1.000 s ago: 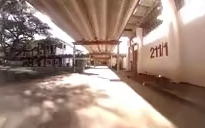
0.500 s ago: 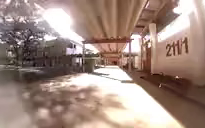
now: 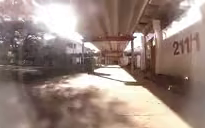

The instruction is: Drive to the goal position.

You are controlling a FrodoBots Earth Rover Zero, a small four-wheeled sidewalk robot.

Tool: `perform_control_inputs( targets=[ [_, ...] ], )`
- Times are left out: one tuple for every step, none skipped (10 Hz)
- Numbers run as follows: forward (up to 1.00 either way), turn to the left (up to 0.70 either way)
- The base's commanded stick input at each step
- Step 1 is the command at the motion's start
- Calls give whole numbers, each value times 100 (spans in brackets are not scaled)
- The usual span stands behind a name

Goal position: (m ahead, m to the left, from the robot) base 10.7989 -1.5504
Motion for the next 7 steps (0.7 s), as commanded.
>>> perform_control_inputs(
  targets=[
    [100,1],
    [100,1],
    [100,1],
    [100,1],
    [100,1],
    [100,1],
    [100,1]
  ],
)
